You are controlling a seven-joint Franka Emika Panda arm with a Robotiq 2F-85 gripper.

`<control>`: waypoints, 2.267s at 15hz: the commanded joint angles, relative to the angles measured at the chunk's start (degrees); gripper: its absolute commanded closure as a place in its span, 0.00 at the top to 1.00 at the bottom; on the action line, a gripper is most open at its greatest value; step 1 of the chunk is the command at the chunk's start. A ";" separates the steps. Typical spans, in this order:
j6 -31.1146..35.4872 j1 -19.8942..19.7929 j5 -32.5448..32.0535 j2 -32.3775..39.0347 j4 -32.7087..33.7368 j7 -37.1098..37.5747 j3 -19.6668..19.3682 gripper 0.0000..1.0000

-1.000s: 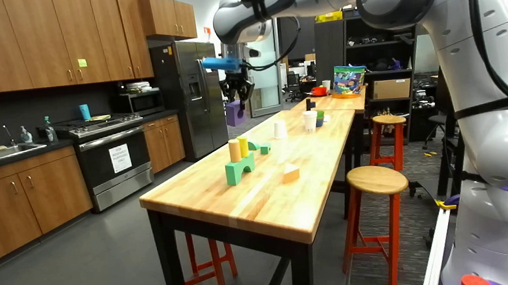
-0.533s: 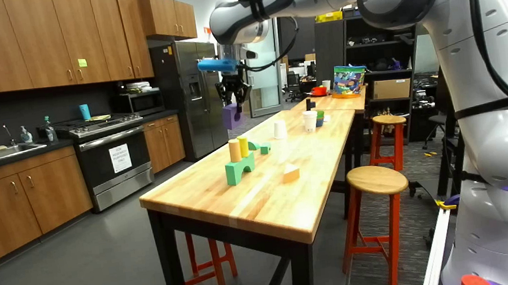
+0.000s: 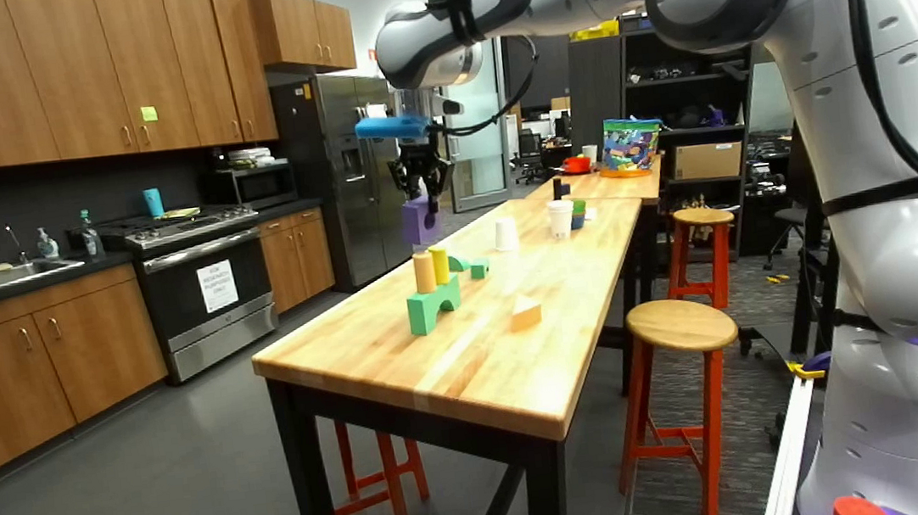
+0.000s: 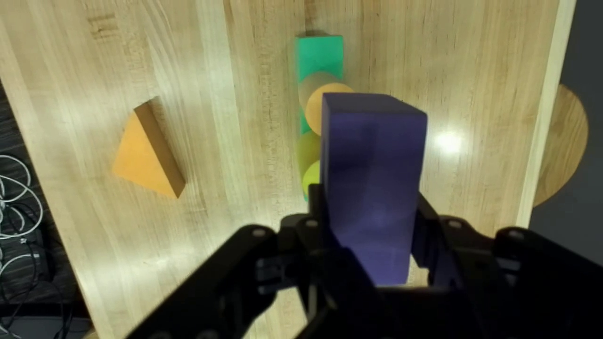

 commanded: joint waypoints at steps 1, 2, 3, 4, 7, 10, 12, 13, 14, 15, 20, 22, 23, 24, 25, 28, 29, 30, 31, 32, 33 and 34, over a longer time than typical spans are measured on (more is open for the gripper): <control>-1.08 0.01 0.32 -0.95 -1.00 0.52 -0.14 0.16; -1.09 -0.04 0.41 -0.95 -1.12 0.47 -0.15 0.16; -1.24 -0.09 0.57 -0.98 -1.18 0.42 -0.13 0.16; -1.23 -0.09 0.55 -1.05 -1.38 0.36 -0.13 0.16; -0.79 -0.04 0.57 -1.39 -2.35 0.58 -0.12 0.16; -0.30 -0.03 0.60 -1.69 -3.21 0.90 -0.18 0.16; -0.05 -0.06 0.60 -1.71 -3.32 1.07 -0.24 0.16; 0.02 -0.15 0.82 -1.68 -3.28 1.11 -0.23 0.16; 0.27 -0.19 0.90 -1.60 -3.22 1.38 -0.28 0.16; 0.10 -0.32 1.28 -1.50 -3.04 1.40 -0.23 0.16; 1.07 -0.48 3.16 -1.43 -3.00 2.40 -0.18 0.16; 1.39 -0.47 3.80 -1.44 -3.03 2.55 -0.18 0.16; 1.51 -0.48 3.87 -1.39 -3.03 2.61 -0.23 0.16; 1.42 -0.51 3.91 -1.33 -2.94 2.59 -0.26 0.16; 1.49 -0.57 4.03 -1.33 -2.96 2.57 -0.29 0.16; 1.39 -1.04 4.63 -1.23 -2.80 2.44 -0.42 0.16; 1.38 -1.19 4.75 -1.24 -2.84 2.37 -0.47 0.16; 1.40 -1.32 4.86 -1.28 -2.89 2.32 -0.49 0.16; 1.44 -1.46 4.97 -1.36 -2.99 2.27 -0.51 0.16; 1.47 -1.57 5.07 -1.39 -3.06 2.24 -0.52 0.16; 1.41 -1.64 5.08 -1.44 -3.08 2.22 -0.52 0.16; 1.47 -1.67 5.05 -1.49 -3.17 2.15 -0.49 0.16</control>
